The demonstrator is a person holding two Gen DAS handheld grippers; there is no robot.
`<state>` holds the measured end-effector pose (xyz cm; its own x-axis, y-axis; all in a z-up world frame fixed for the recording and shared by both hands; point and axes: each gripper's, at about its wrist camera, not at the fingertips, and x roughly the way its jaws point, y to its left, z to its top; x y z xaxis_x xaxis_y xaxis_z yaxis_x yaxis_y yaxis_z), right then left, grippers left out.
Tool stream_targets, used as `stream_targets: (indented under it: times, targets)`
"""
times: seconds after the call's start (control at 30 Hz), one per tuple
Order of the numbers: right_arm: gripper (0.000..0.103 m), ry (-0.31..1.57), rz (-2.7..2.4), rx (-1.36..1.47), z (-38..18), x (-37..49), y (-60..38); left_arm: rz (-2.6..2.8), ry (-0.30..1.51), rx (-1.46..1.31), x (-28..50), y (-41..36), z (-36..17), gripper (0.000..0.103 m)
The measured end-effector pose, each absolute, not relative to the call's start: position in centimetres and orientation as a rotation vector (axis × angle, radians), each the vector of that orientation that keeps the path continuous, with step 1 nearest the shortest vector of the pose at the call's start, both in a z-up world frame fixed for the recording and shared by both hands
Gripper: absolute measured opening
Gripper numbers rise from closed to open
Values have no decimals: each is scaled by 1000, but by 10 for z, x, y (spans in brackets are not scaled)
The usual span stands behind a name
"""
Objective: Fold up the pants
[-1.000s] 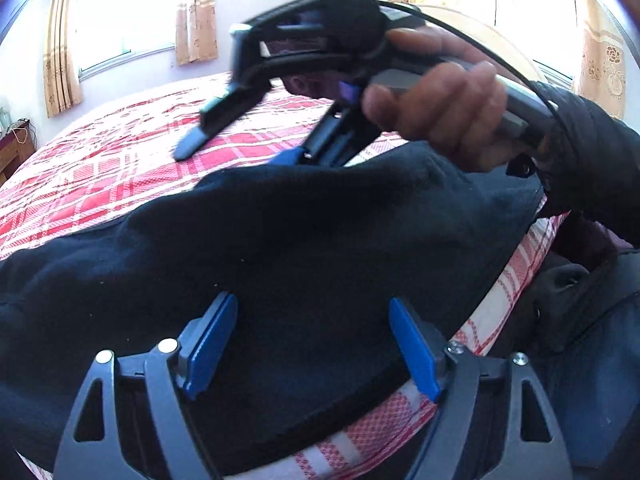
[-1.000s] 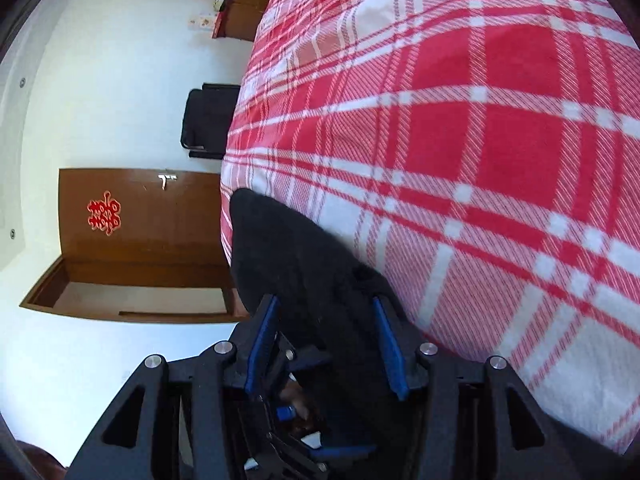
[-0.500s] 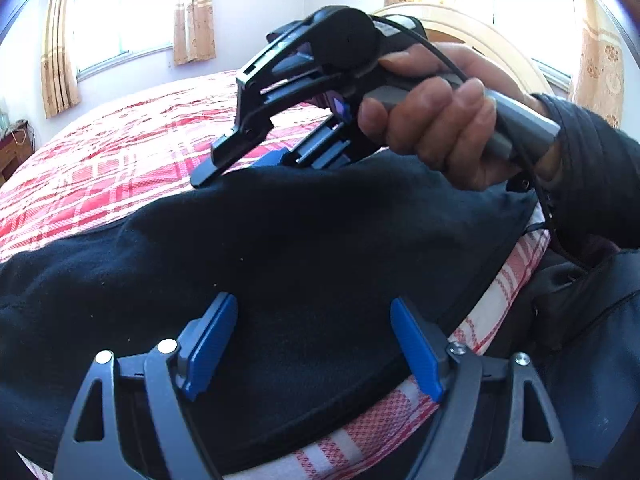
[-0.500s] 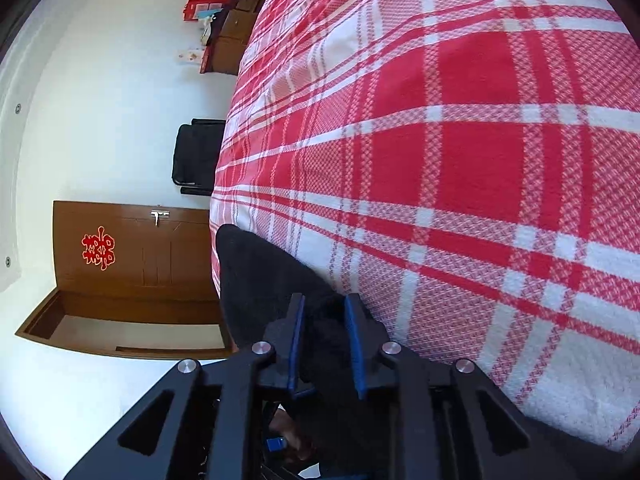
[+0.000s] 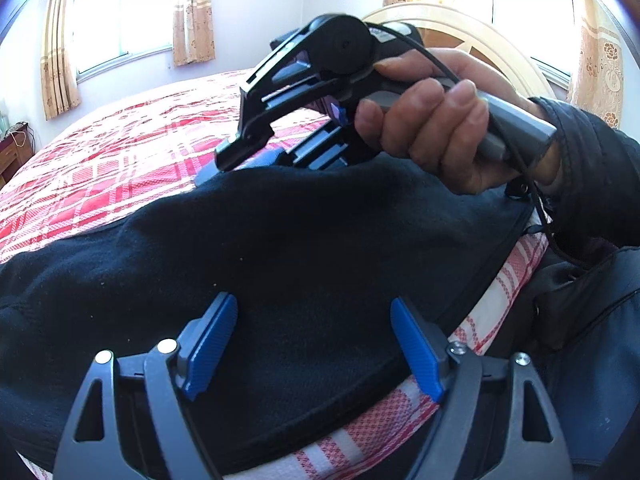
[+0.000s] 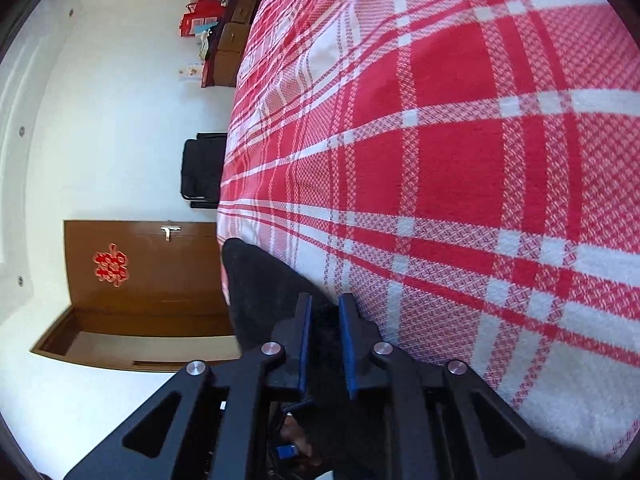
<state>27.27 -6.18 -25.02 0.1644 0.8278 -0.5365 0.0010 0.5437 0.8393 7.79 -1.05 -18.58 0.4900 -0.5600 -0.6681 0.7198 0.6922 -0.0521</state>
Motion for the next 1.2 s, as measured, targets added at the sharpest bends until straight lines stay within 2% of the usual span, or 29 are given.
stream_targets:
  times: [0.47, 0.83, 1.0, 1.03, 1.07, 1.13, 1.2]
  targets:
    - [1, 1126, 617, 699, -205, 273, -68, -792, 717, 252, 69, -20, -182, 83]
    - [1, 1138, 514, 601, -226, 289, -71, -818, 727, 329, 62, -20, -180, 88]
    - [2, 1097, 536, 539, -208, 278, -74, -819, 726, 318, 65, -14, -175, 88]
    - [6, 1085, 517, 524, -202, 274, -80, -816, 726, 321, 64, -12, -175, 88]
    - [22, 1076, 497, 501, -196, 269, -86, -812, 723, 326, 63, -10, -173, 88]
    - [46, 1069, 494, 457, -184, 254, -98, -806, 714, 321, 61, -5, -168, 88]
    - [46, 1064, 497, 400, -175, 233, -109, -804, 705, 304, 60, -1, -165, 89]
